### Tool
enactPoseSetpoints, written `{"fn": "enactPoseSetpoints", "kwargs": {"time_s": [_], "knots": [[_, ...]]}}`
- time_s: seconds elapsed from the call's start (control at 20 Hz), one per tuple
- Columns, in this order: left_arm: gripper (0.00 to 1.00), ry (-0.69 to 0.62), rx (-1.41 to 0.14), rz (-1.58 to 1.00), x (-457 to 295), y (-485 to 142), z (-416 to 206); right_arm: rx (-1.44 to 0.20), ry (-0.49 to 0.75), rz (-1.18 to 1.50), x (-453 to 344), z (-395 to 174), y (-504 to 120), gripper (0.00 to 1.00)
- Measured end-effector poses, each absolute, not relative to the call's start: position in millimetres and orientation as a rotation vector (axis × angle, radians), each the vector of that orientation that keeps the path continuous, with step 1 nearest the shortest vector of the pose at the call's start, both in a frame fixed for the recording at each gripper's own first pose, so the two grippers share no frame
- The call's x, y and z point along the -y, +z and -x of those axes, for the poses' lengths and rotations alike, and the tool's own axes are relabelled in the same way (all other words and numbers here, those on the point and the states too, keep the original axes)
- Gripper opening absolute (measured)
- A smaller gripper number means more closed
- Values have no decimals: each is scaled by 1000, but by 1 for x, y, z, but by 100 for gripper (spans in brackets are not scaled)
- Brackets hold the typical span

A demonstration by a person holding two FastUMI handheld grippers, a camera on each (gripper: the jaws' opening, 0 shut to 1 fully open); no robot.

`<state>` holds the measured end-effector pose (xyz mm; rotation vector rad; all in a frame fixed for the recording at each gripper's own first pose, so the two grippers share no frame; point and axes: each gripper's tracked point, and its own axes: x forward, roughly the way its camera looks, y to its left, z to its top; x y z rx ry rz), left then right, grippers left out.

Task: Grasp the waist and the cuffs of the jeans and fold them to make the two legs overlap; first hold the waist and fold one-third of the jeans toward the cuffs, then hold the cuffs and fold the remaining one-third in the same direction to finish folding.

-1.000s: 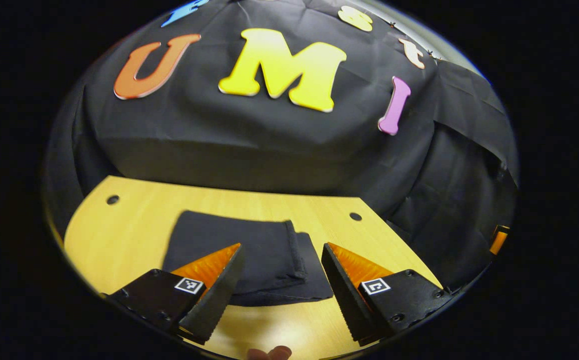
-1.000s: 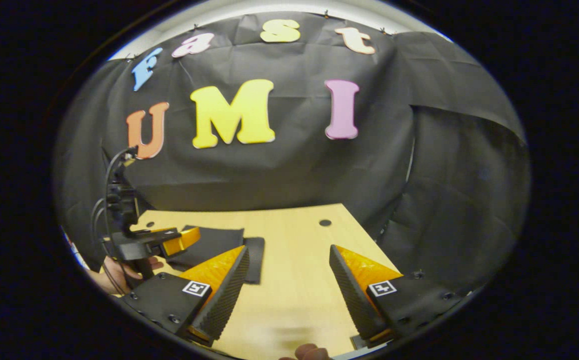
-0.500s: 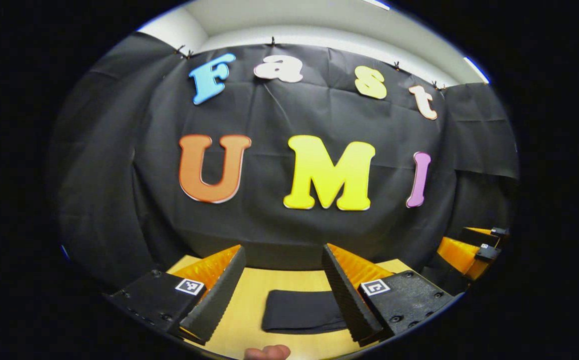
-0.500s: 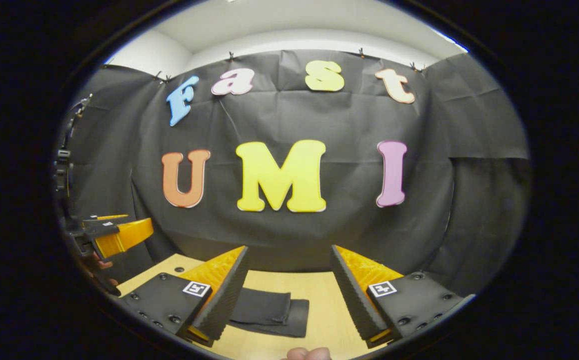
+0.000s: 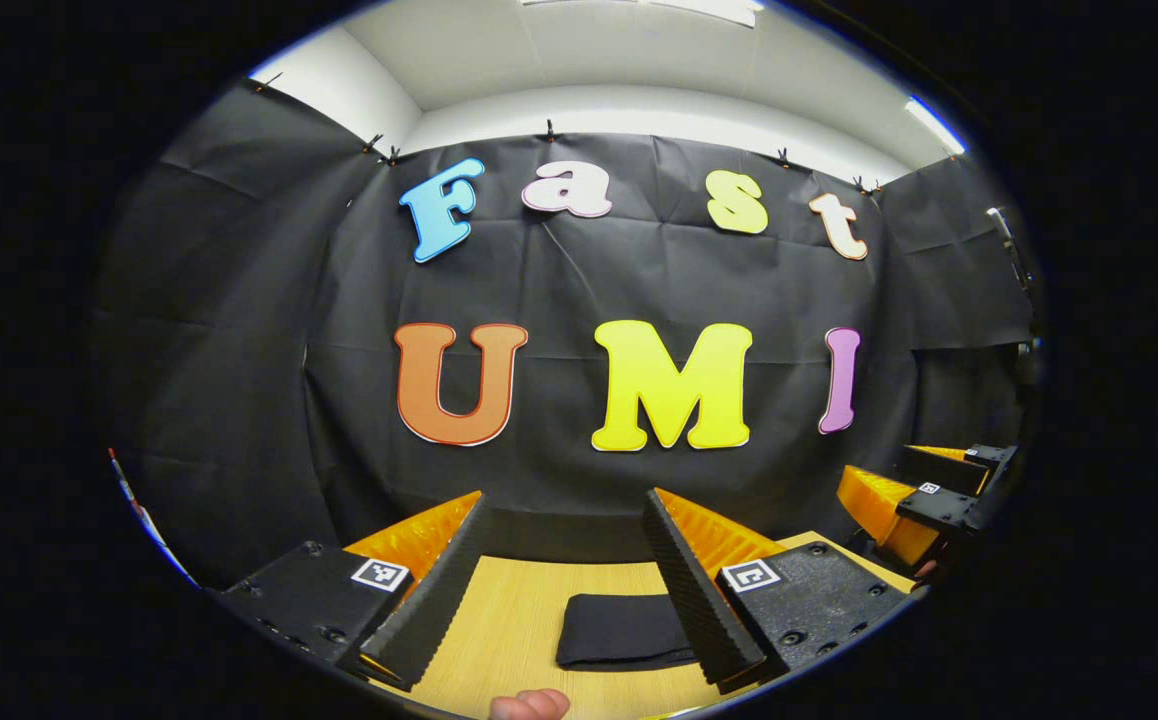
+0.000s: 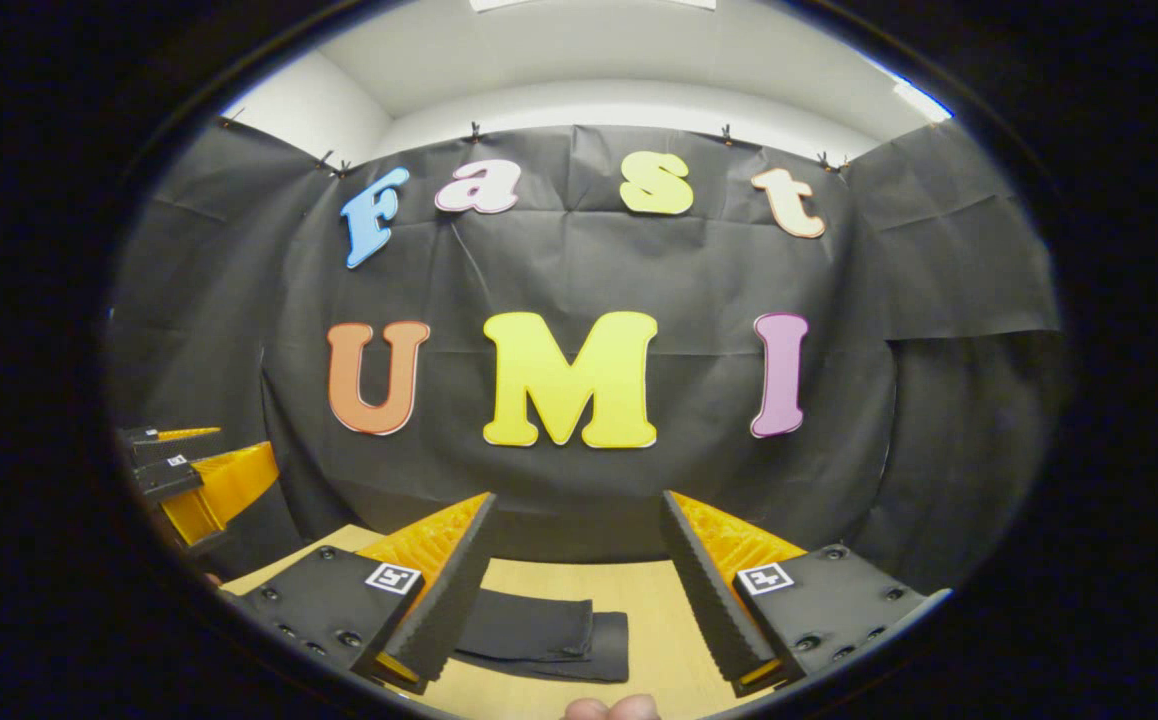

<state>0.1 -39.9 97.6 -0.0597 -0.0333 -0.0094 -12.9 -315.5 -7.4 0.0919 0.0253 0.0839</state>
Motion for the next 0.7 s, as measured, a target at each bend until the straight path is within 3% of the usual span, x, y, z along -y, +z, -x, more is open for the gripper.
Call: {"fn": "enactPoseSetpoints", "kwargs": {"time_s": [0.7], "knots": [[98, -36, 12, 64, 52, 90, -6, -21, 62, -85, 319, 20, -9, 99]]}}
